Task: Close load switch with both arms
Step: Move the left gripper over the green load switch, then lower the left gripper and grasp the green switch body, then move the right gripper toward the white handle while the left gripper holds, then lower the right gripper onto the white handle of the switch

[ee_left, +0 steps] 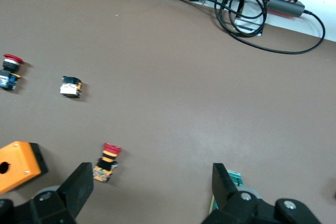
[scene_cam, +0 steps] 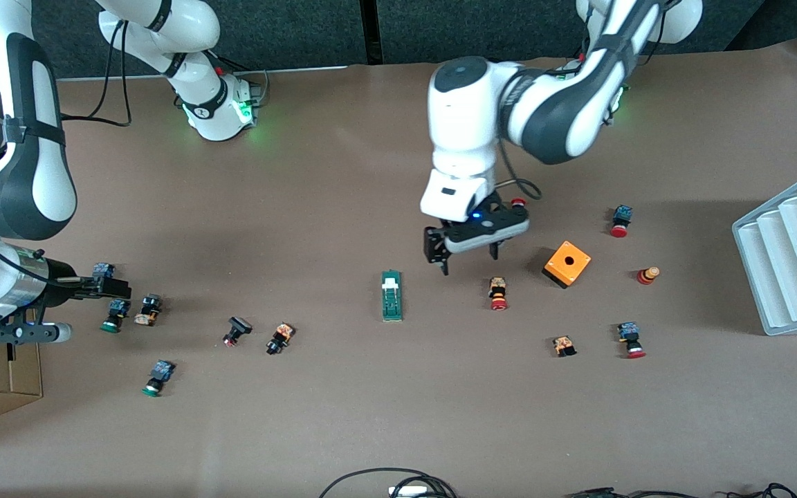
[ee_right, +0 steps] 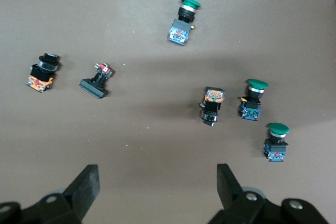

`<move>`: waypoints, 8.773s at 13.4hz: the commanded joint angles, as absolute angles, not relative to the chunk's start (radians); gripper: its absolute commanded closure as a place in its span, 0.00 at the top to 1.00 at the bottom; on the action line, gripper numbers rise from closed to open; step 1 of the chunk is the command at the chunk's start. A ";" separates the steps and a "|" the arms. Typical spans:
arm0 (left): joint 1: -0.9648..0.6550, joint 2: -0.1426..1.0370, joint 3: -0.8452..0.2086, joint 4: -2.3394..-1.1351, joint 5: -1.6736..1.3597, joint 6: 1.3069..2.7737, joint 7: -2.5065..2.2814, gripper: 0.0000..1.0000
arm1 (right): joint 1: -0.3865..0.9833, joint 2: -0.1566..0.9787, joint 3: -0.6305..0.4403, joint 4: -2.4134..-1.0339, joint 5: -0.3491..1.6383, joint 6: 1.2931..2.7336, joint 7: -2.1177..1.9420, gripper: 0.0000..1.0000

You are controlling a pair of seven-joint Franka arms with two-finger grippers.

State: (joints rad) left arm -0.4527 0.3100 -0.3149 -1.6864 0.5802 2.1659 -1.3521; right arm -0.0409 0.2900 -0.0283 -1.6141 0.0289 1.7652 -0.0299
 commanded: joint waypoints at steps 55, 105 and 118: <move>-0.881 1.062 -0.334 -1.496 1.801 1.801 -2.484 0.75 | 0.113 0.422 -0.012 -1.601 0.081 1.882 -0.425 1.00; -0.874 1.062 -0.333 -1.494 1.805 1.810 -2.488 0.42 | 0.655 0.775 -0.021 -1.466 0.152 2.368 -0.828 1.00; -0.874 1.062 -0.333 -1.494 1.805 1.810 -2.488 0.42 | 0.666 0.778 -0.021 -1.519 0.155 2.404 -0.827 1.00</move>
